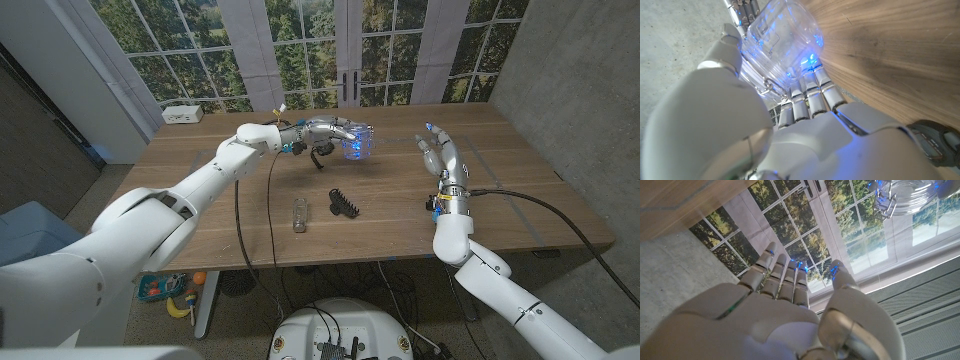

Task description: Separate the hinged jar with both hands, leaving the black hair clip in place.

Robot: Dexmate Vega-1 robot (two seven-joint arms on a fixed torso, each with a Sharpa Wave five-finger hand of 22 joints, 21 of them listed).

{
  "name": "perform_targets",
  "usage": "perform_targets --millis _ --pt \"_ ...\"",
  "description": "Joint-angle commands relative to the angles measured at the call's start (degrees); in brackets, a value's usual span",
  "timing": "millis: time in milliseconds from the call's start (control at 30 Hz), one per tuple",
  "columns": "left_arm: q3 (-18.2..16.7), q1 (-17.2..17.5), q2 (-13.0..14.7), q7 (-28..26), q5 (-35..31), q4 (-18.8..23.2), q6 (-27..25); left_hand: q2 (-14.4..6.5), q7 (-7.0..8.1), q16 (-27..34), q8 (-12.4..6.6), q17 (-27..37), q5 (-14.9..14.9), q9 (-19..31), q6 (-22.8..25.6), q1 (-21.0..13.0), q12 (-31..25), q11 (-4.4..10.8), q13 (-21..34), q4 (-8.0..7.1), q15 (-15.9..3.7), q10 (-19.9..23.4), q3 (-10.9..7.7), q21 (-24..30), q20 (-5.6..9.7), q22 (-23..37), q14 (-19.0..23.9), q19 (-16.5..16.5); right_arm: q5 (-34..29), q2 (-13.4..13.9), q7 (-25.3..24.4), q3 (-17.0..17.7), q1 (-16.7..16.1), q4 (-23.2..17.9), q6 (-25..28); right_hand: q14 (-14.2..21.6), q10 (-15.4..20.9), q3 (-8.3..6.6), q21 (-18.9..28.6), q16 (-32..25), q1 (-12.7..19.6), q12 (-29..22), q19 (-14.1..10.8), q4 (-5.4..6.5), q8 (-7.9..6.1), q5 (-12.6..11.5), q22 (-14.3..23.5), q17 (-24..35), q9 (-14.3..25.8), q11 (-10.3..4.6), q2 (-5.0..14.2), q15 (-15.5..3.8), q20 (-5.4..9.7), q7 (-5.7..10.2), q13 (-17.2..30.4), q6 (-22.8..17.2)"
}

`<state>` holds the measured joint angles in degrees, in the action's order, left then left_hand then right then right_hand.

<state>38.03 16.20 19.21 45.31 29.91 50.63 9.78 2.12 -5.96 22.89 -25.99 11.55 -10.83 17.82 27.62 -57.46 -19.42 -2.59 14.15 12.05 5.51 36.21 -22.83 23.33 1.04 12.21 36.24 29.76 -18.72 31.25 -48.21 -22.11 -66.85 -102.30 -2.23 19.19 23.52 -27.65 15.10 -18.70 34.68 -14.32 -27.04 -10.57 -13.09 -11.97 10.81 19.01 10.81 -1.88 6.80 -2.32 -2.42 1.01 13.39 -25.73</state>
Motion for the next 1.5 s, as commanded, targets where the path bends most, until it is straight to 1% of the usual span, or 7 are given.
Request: perform_targets --millis 33,233,500,667,767,1367,1500 --pt "-2.32 -1.18 -2.03 8.0 5.51 -5.2 -0.63 -11.71 3.52 6.44 -12.23 13.0 -0.36 4.34 17.14 -11.28 -8.92 10.2 13.17 -2.36 -18.79 22.56 -2.94 0.53 0.21 0.09 22.7 0.04 -8.88 -2.39 -8.03 -3.88 1.98 1.22 4.92 2.18 2.66 -0.2 0.96 -1.76 4.31 -1.16 -1.85 -0.62 -0.96 0.15 0.32 1.0 0.23 -0.78 -1.4 -4.92 0.44 0.76 0.94 -2.65" --pt "-2.59 -2.21 -3.02 10.06 5.79 -7.57 -0.2 -11.64 3.56 6.47 -12.31 13.17 -0.4 4.36 17.16 -11.32 -8.96 10.31 13.54 -2.29 -18.82 22.72 -3.05 0.74 0.3 0.08 22.97 0.04 -11.85 -3.22 -11.24 -5.48 2.92 2.08 7.26 3.61 4.94 0.21 1.7 -3.33 9.29 -2.24 -3.58 -0.58 -1.77 1.08 0.41 2.08 0.32 -1.96 -3.79 -5.94 0.66 1.38 2.09 -5.32" --pt "-3.68 -5.46 -6.71 16.16 7.33 -16.61 0.4 -11.53 3.5 6.45 -12.39 13.4 -0.47 4.27 17.24 -11.34 -8.94 10.27 14.08 -2.22 -18.82 22.8 -3.2 1.05 0.38 0.07 23.25 0.01 -14.82 -2.96 -15.07 -7.43 3.76 3.11 7.68 5.07 8.12 2.06 2.12 -5.22 12.32 -3.72 -4.42 0.16 -2.84 1.54 0.53 3.56 0.43 -3.33 -7.03 -7.36 0.87 2.56 3.64 -8.44" --pt "-4.62 -6.05 -7.83 17.8 7.84 -18.93 0.15 -11.48 3.38 6.49 -12.49 13.62 -0.51 4.38 17.21 -11.47 -8.95 10.27 14.46 -2.13 -18.94 22.91 -3.31 1.31 0.51 0.08 23.46 0.05 -23.5 -9.17 -15.79 -2.51 1.71 6.16 2.43 8.04 13.09 4.17 3.11 -8.82 15.21 -6.11 -6.07 0.64 -5.0 1.01 0.75 6.42 0.55 -5.38 -8.59 -9.45 1.99 4.13 6.0 -14.26" --pt "-5.0 -6.56 -8.49 19.03 7.99 -20.54 -0.17 -11.4 3.33 6.48 -12.56 13.69 -0.52 4.43 17.22 -11.51 -8.95 10.37 14.64 -2.08 -18.94 22.97 -3.35 1.42 0.55 0.07 23.52 0.07 -26.29 -10.97 -15.79 -1.11 1.04 6.64 1.31 8.52 14.6 4.83 3.39 -9.96 16.5 -6.92 -6.41 0.56 -5.69 0.78 0.81 7.59 0.6 -5.99 -9.16 -9.71 2.28 4.79 6.9 -15.97" --pt "-6.49 -5.89 -10.06 21.32 8.94 -21.02 -3.29 -11.3 3.32 6.44 -12.88 14.26 -0.63 4.78 17.14 -11.65 -8.91 10.47 15.74 -2.04 -19.01 23.2 -3.6 2.14 0.87 0.07 23.99 0.11 -31.74 -12.0 -15.79 -1.53 0.97 7.22 2.07 8.38 15.47 6.45 3.74 -11.86 18.85 -7.78 -6.34 0.7 -6.57 0.16 0.93 10.09 0.67 -6.98 -10.7 -9.92 2.82 6.55 8.88 -18.11" --pt "-6.42 -5.82 -10.29 21.59 8.8 -20.8 -3.64 -11.25 3.34 6.39 -12.9 14.36 -0.64 4.81 17.09 -11.66 -8.89 10.52 15.94 -2.02 -19.01 23.23 -3.63 2.27 0.89 0.07 23.99 0.1 -32.68 -12.52 -15.79 -1.25 1.01 7.33 2.03 8.83 16.1 6.56 3.96 -12.74 20.42 -8.23 -6.5 0.58 -6.85 -0.17 0.96 11.09 0.68 -7.95 -10.56 -10.23 3.4 7.1 9.62 -18.84"
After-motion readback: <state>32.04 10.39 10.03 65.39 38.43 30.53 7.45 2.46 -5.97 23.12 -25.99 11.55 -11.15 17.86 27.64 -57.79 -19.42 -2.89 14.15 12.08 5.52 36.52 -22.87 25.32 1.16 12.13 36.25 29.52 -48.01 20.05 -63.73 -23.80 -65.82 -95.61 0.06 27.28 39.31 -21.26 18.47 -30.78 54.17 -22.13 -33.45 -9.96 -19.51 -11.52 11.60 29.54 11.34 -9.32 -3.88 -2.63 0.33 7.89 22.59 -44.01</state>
